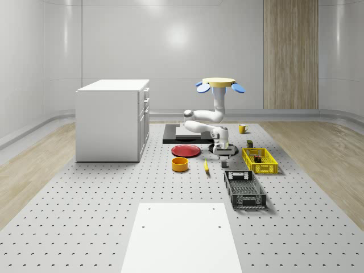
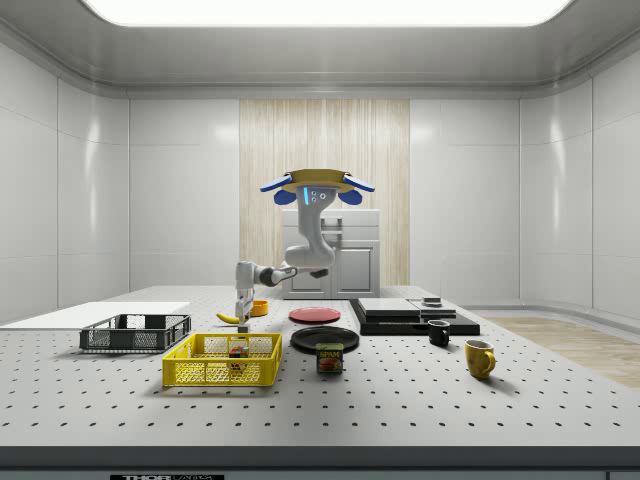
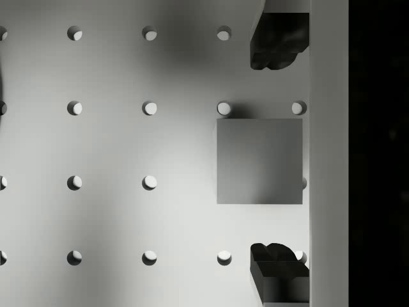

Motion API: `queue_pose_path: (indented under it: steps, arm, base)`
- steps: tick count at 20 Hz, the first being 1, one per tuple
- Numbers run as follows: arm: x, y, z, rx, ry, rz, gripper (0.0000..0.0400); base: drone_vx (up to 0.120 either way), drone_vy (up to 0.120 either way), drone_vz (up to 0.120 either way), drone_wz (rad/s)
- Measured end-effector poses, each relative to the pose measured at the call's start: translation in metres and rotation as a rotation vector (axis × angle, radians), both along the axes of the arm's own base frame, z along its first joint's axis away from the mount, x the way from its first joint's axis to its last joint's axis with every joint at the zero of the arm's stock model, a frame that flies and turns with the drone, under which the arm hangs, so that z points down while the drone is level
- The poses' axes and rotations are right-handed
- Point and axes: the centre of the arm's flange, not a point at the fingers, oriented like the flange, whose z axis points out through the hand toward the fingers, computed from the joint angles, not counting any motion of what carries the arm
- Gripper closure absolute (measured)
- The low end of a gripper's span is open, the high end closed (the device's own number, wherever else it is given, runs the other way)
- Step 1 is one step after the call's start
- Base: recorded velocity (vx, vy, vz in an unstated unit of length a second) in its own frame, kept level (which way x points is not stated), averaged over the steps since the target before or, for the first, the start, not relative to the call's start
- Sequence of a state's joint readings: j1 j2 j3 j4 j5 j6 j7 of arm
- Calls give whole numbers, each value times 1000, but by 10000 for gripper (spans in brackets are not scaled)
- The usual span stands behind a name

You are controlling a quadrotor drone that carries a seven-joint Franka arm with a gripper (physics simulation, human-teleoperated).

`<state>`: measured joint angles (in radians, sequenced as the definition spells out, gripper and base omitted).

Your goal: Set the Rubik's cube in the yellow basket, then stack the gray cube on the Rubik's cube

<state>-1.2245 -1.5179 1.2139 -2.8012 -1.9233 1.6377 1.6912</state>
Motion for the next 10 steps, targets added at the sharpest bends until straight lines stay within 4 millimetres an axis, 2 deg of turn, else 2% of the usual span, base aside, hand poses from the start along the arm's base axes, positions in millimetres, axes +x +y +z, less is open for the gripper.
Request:
queue_pose_path:
  steps: [2, 3, 4, 10]
  arm:
    - [0, 0, 0, 0, 0, 0, 0]
    - [0, 0, 0, 0, 0, 0, 0]
    - [0, 0, 0, 0, 0, 0, 0]
    - [0, 0, 8, 0, 0, 0, 0]
  base:
    - [0, 0, -80, 0]
    - [0, 0, 0, 0]
    - [0, 0, -120, 0]
    - [0, 0, 0, 0]
